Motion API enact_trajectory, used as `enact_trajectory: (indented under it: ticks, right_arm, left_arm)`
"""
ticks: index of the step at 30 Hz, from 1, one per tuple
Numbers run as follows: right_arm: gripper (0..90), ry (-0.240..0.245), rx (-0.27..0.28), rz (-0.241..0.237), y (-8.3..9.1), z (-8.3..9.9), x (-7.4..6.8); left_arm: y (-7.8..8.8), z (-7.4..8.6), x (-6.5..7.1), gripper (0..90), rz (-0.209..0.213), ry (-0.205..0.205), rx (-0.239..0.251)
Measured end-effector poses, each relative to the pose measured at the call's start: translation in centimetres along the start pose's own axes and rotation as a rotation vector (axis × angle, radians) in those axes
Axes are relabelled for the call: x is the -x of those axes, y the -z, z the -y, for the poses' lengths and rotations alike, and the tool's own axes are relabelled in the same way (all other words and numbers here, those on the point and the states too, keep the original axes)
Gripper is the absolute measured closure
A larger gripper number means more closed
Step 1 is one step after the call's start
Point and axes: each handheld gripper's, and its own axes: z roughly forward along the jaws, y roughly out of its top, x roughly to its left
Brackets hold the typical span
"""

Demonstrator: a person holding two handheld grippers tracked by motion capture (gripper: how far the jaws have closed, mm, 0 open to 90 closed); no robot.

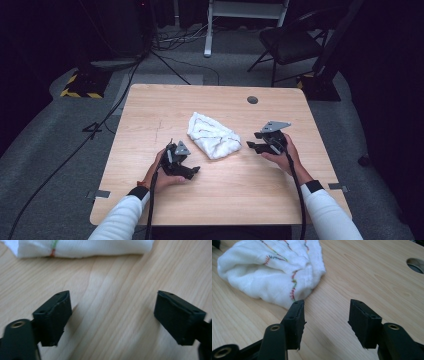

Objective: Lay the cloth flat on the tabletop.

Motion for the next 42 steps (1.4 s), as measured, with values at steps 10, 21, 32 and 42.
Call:
enact_trajectory:
  ticks: [10, 21, 32, 42]
  right_arm:
    - [48.7, -0.006, -0.038, -0.024, -2.8, -0.6, -1.1]
    - [48.5, 0.034, 0.001, -0.062, -2.1, -1.3, -2.3]
    - [53.9, 0.054, -0.054, -0.062, -3.7, -1.2, -3.5]
    - [80.5, 0.094, -0.067, -0.028, -3.2, -0.6, -3.7]
  left_arm:
    - [0.1, -4.6, 0.7, 21.5, 0.010, -0.026, 0.148]
    - [-2.0, -6.5, -0.1, 23.8, -0.019, -0.030, 0.127]
    - [-3.3, -6.3, -0.6, 53.5, 0.004, -0.077, 0.023]
    - [-1.8, -5.8, -1.0, 75.1, 0.026, -0.104, 0.025]
